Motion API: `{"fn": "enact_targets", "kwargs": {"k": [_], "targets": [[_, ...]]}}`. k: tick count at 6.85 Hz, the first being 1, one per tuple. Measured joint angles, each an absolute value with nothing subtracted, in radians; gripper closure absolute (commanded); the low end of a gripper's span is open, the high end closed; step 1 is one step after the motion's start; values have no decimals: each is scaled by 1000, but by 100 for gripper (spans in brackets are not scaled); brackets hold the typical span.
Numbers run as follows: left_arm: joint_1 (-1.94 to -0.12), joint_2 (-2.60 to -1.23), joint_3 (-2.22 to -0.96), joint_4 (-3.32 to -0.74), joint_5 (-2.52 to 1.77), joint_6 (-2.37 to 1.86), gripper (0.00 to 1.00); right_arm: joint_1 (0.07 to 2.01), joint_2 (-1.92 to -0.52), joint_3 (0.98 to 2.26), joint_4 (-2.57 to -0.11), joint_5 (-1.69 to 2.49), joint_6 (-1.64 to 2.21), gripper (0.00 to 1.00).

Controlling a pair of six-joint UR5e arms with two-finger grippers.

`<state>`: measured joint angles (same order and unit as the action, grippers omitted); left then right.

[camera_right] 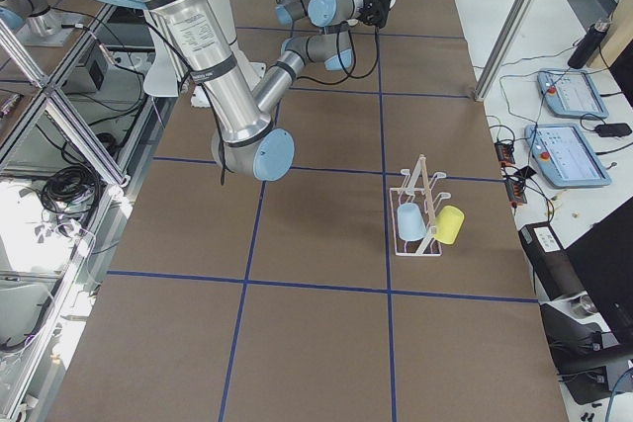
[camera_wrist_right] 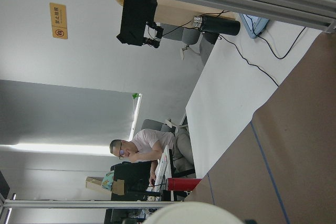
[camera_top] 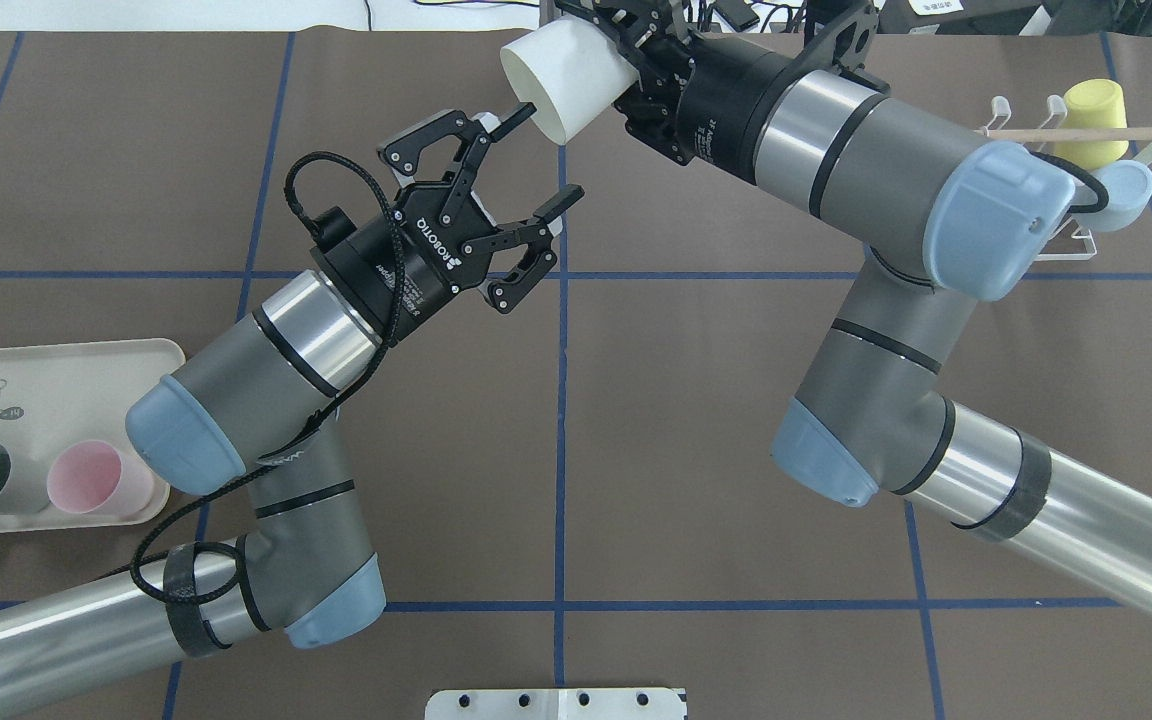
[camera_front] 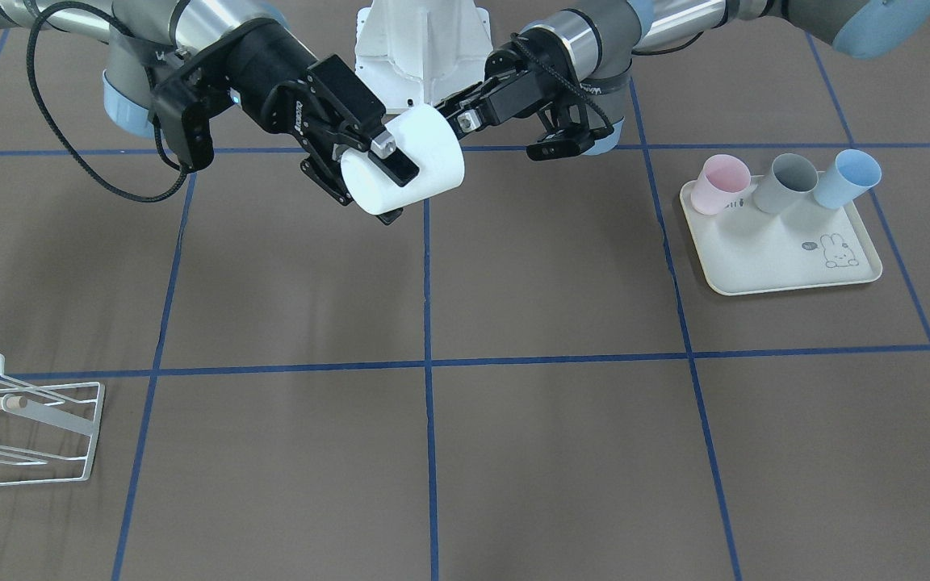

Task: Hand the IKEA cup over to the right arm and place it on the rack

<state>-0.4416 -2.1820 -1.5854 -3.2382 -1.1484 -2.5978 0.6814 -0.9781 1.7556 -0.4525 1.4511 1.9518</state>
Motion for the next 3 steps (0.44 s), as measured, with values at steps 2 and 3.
{"fn": "enact_targets", "kwargs": {"k": [2, 3], "targets": [[-445, -2162, -1605, -3241, -1153, -2541, 1, 742, -987, 1756, -455, 1471, 1944, 100], [-446, -2135, -1635, -3238, -1162, -2497, 1, 789, -1009, 1757, -459, 1508, 1915, 100]]}}
